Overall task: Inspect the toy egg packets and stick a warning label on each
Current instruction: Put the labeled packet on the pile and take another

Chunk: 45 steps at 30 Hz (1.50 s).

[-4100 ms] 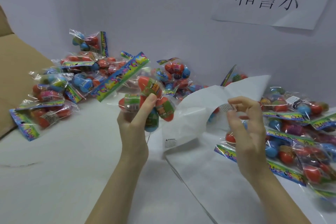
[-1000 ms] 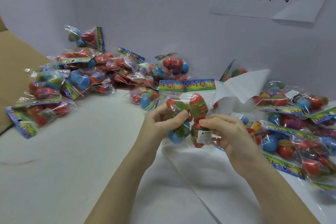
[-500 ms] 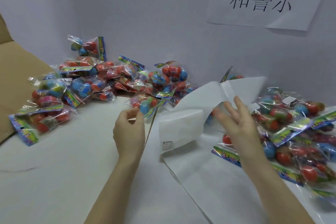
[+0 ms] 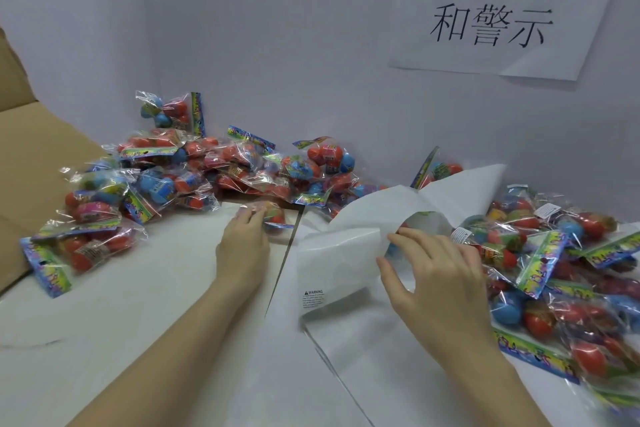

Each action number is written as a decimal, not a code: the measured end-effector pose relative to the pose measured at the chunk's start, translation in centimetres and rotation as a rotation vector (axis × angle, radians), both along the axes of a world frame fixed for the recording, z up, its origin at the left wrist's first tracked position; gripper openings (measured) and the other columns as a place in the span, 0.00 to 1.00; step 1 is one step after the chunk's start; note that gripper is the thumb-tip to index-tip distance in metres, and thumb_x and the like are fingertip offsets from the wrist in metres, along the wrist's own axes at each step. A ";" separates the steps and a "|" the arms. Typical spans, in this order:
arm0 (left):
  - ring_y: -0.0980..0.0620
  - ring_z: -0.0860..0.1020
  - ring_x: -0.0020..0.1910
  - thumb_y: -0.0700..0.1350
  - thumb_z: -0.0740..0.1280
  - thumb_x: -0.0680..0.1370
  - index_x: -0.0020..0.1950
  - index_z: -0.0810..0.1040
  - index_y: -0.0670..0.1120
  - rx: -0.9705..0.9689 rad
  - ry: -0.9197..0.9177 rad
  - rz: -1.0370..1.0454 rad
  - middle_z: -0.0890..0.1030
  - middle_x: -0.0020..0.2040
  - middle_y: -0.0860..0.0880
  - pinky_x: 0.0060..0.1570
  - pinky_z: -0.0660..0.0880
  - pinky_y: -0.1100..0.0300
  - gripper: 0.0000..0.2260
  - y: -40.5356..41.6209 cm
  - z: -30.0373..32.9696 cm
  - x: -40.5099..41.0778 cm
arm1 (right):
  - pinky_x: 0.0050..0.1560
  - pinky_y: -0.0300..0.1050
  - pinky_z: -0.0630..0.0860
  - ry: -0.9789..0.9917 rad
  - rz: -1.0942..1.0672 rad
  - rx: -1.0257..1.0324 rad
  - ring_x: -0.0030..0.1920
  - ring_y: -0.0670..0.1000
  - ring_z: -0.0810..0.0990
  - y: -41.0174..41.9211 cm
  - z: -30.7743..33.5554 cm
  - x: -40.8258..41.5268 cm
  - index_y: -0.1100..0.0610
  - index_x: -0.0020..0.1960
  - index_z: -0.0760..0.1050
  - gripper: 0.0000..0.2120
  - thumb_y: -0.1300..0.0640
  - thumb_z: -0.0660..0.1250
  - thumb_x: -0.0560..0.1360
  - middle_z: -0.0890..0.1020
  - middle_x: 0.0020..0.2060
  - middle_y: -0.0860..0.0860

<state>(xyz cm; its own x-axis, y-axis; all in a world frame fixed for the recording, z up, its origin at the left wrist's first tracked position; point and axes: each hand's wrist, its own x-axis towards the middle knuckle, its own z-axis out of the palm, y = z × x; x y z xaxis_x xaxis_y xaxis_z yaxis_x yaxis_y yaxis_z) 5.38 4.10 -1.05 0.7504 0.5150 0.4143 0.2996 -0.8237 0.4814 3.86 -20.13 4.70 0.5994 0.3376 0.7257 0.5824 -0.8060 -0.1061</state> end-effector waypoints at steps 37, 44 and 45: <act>0.46 0.78 0.42 0.59 0.69 0.62 0.43 0.81 0.52 -0.977 -0.215 -0.752 0.82 0.40 0.50 0.44 0.75 0.52 0.15 -10.3 6.3 -7.0 | 0.37 0.37 0.73 1.121 0.584 1.031 0.34 0.46 0.79 0.1 2.2 -1.2 0.53 0.32 0.82 0.03 0.57 0.69 0.60 0.81 0.30 0.49; 0.62 0.75 0.29 0.52 0.72 0.66 0.38 0.79 0.55 -1.053 -0.218 -0.763 0.78 0.32 0.58 0.26 0.69 0.70 0.05 -11.2 6.1 -7.4 | 0.29 0.34 0.72 0.981 0.499 1.099 0.28 0.45 0.77 0.4 2.3 -1.4 0.53 0.29 0.82 0.09 0.48 0.70 0.61 0.80 0.25 0.48; 0.61 0.76 0.30 0.49 0.71 0.67 0.40 0.79 0.53 -1.074 -0.250 -0.751 0.79 0.32 0.57 0.27 0.70 0.70 0.04 -11.3 6.1 -7.3 | 0.31 0.35 0.74 0.999 0.513 1.092 0.30 0.46 0.78 0.4 2.3 -1.3 0.53 0.31 0.83 0.10 0.46 0.71 0.60 0.82 0.27 0.48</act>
